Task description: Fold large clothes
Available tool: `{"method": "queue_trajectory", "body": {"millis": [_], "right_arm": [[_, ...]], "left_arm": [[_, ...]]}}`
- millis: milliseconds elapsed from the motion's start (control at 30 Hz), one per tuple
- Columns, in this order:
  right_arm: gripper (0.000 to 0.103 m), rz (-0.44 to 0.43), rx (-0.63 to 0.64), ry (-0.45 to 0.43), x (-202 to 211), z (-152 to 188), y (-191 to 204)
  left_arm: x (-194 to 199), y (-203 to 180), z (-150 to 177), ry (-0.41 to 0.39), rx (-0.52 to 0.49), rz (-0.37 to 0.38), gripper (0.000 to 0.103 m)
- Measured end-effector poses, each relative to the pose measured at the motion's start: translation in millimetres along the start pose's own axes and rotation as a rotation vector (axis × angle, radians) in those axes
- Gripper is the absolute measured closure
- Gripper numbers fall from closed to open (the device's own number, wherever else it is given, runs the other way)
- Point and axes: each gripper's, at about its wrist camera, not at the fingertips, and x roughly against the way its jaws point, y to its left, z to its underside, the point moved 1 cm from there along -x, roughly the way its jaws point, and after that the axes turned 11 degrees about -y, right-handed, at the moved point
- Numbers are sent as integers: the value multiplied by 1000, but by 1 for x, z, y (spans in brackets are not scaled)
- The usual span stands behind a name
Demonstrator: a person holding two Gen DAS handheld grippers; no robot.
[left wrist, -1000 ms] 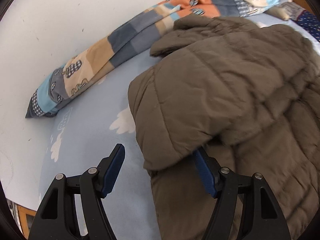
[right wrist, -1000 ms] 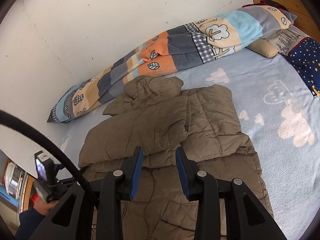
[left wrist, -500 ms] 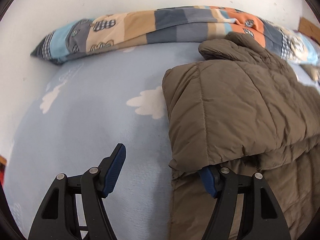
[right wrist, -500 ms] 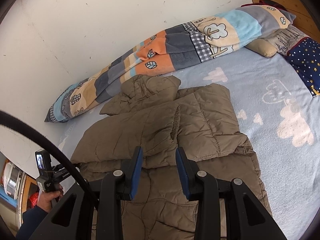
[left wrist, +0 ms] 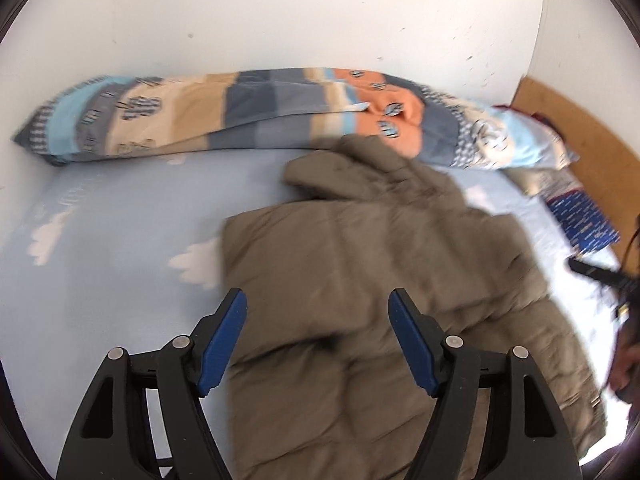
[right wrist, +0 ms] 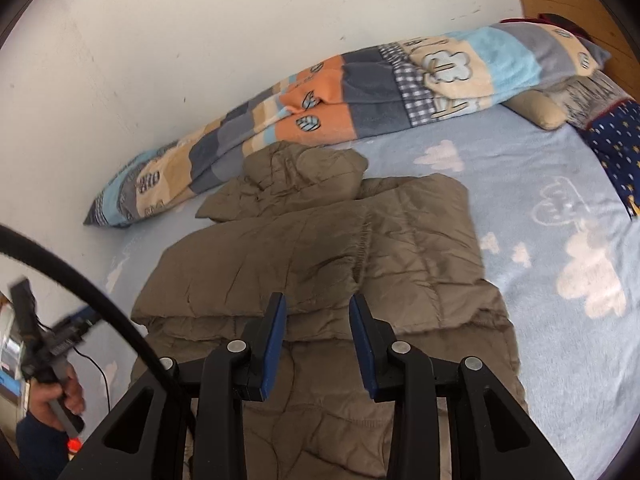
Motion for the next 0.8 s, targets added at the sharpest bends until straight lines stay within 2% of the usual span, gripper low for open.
{"method": "queue_trajectory", "body": {"millis": [67, 200, 300, 400, 533, 700, 800], "right_arm": [[68, 3, 17, 10, -13, -5, 5], [68, 6, 23, 54, -52, -20, 9], [68, -8, 21, 114, -82, -25, 11], [68, 19, 88, 154, -108, -23, 15], [71, 54, 93, 239, -141, -8, 2], [72, 91, 133, 284, -158, 5, -1], [74, 83, 92, 311, -165, 6, -12]], "left_arm": [[-29, -7, -5, 31, 48, 41, 31], [-85, -8, -4, 121, 134, 62, 31], [-110, 1, 1, 152, 162, 32, 31], [-124, 12, 9, 183, 183, -8, 31], [-136, 17, 19, 215, 183, -4, 31], [-145, 23, 30, 242, 213, 4, 29], [-145, 21, 32, 260, 209, -27, 29]]}}
